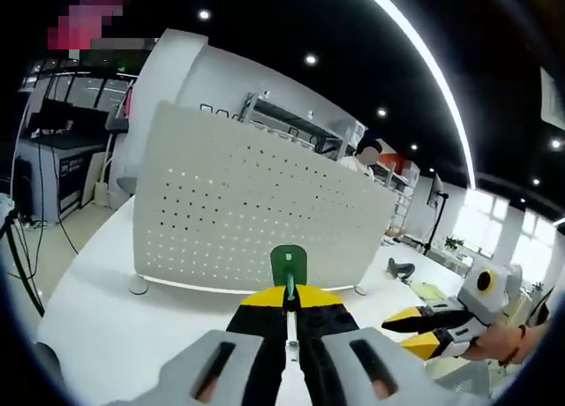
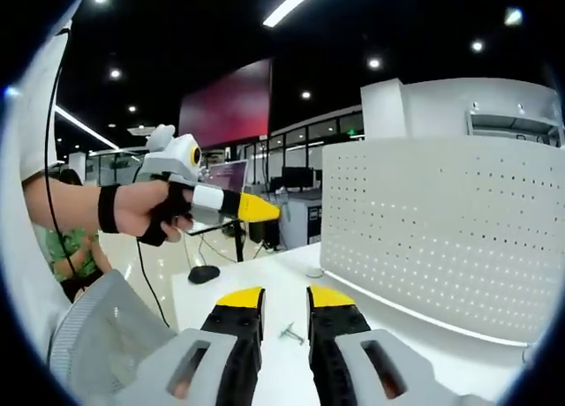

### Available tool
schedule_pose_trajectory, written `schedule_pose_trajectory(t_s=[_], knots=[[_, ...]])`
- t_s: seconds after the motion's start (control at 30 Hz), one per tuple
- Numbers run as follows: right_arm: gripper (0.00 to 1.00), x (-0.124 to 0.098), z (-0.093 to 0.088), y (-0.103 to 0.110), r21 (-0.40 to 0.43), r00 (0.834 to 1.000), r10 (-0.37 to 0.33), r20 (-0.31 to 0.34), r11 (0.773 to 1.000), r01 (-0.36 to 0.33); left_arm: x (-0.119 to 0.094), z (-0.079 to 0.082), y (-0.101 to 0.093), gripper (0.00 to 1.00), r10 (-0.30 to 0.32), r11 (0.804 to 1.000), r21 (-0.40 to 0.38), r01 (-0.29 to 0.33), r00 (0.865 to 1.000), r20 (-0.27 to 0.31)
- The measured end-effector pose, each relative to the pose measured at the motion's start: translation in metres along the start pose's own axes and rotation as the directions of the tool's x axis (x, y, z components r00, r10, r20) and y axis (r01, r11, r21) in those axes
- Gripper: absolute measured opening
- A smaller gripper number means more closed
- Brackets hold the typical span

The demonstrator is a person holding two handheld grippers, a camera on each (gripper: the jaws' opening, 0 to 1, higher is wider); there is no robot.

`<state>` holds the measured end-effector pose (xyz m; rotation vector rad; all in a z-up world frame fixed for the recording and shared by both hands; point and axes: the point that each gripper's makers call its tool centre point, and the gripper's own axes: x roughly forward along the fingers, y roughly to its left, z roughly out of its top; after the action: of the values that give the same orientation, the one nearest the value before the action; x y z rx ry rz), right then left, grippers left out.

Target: Insert the hook assembly into the mounting plate slot until the hook locks in place.

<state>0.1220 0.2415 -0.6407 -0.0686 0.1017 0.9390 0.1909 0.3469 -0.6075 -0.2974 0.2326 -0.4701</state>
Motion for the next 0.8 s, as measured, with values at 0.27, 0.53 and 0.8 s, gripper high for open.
schedule_pose_trajectory(t_s=[0.27, 0.53, 0.8], knots=[[0.18, -0.003, -0.003, -0.001, 0.004, 1.000, -0.001, -0.002, 1.000, 0.001, 0.010, 0.020, 0.017, 0.02, 0.064, 0.996, 0.064, -0.064, 0.998, 0.000], [0.22, -0.005, -0.003, -0.004, 0.000, 1.000, -0.001, 0.001, 1.000, 0.001, 0.020, 0.032, 0.036, 0.02, 0.121, 0.989, 0.083, -0.120, 0.993, -0.007], [0.22, -0.009, -0.006, -0.001, 0.002, 1.000, -0.004, -0.001, 1.000, 0.004, 0.032, 0.043, 0.057, 0.02, 0.187, 0.977, 0.109, -0.184, 0.982, -0.015]])
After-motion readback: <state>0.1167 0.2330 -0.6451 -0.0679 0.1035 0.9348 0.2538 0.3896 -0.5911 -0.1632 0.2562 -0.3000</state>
